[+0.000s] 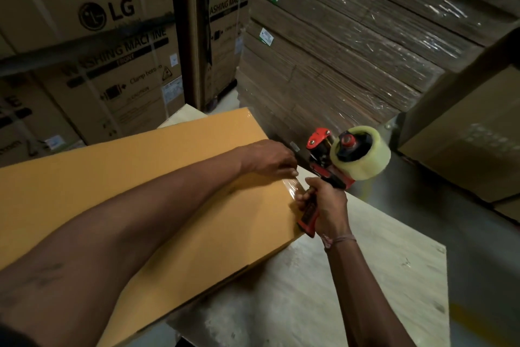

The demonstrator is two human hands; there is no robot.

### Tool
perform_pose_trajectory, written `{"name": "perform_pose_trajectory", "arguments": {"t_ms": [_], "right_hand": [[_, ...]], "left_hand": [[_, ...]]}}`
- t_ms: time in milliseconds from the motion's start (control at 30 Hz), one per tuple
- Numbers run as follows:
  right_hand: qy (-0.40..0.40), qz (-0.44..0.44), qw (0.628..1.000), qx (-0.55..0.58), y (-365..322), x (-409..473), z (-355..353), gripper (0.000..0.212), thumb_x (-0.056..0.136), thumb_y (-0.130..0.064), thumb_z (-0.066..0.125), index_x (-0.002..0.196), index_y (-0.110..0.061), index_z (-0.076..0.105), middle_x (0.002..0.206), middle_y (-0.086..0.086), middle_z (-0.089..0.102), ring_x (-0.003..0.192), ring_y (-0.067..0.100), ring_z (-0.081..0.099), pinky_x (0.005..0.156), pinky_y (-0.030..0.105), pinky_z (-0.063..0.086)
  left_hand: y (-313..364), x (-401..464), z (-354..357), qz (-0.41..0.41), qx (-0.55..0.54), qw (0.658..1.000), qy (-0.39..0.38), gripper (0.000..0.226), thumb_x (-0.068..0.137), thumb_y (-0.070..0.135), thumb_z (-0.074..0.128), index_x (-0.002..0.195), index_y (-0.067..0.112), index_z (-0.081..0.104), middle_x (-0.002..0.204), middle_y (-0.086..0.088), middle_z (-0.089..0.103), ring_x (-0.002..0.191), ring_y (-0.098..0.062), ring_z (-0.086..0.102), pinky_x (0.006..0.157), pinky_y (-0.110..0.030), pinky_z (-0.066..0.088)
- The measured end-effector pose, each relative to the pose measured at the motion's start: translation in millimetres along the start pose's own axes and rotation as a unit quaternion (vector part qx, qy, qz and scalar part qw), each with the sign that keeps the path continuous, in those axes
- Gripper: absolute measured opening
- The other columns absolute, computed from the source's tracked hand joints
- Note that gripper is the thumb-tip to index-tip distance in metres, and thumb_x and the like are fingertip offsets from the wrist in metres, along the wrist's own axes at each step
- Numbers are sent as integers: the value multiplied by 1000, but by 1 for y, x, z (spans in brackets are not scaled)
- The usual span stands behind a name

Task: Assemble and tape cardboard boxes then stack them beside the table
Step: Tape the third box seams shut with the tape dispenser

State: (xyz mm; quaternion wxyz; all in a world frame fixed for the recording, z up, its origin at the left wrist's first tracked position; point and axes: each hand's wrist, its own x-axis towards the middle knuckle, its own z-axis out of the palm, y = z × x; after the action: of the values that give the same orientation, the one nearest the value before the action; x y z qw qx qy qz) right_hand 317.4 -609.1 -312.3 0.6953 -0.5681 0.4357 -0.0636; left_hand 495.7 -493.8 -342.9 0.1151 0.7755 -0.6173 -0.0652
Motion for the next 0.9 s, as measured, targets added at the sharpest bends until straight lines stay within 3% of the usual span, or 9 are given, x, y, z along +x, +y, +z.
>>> {"name": "perform_pose_trajectory", "arguments": {"t_ms": [67,133,200,300,400,533,667,767,900], "right_hand": [[11,1,1000,-7,-1,-3,2,19,95,-11,67,77,-6,68,53,8,61,59,25,62,63,37,52],[20,-1,1000,-11,-2,-4,4,19,95,-11,67,77,-5,68,54,8,61,58,23,62,61,34,53],[23,-5,999,-25,-3,-4,6,21,94,-13,68,75,-5,68,57,9,63,57,21,61,60,33,52],[14,-3,999,-44,-7,-1,14,24,95,-15,68,72,-8,67,59,8,64,59,21,60,63,35,51],[-3,-8,999,-36,-18,6,34,26,96,-16,67,71,-10,65,59,8,64,61,22,61,62,35,50],[-21,3,1000,-8,-33,23,66,25,95,-15,65,71,-10,61,54,6,58,63,25,61,56,31,48],[-8,7,1000,-15,-31,35,79,20,93,-10,67,73,-8,62,53,9,59,61,27,60,57,34,47],[-1,11,1000,-25,-28,40,79,21,93,-11,67,72,-8,64,52,7,60,62,27,59,62,38,47],[9,13,999,-28,-26,46,81,21,92,-10,68,72,-8,64,52,7,59,64,27,59,64,39,48]], "left_hand": [[-10,6,-7,-2,4,1000,1,47,107,54,45,118,17,72,113,-3,70,99,-18,65,78,-28,48],[-28,1,-12,-1,5,997,77,43,106,52,50,123,17,68,120,-3,64,100,-11,57,79,-22,39],[-46,-10,-12,-33,22,993,110,41,104,54,52,120,18,66,109,1,58,92,-7,46,76,-23,33],[-63,-17,-8,-66,16,996,66,46,103,62,48,109,22,69,97,9,52,85,-8,49,72,-29,36],[-71,-13,-6,-67,-24,996,55,49,100,67,47,105,24,70,93,10,60,83,-9,55,75,-34,47],[-80,-10,-21,-87,-81,993,-11,47,101,68,45,94,27,66,84,13,62,74,-8,60,65,-30,47],[-110,-16,-28,-90,-45,994,41,40,104,54,52,122,20,65,108,5,58,101,-12,55,84,-26,38],[-131,-23,-17,-148,-11,987,61,47,100,70,41,109,29,62,99,10,47,97,-9,46,84,-35,42],[-138,-16,-24,-151,5,988,20,48,92,82,37,92,39,57,86,13,54,85,-10,56,76,-36,50]]}}
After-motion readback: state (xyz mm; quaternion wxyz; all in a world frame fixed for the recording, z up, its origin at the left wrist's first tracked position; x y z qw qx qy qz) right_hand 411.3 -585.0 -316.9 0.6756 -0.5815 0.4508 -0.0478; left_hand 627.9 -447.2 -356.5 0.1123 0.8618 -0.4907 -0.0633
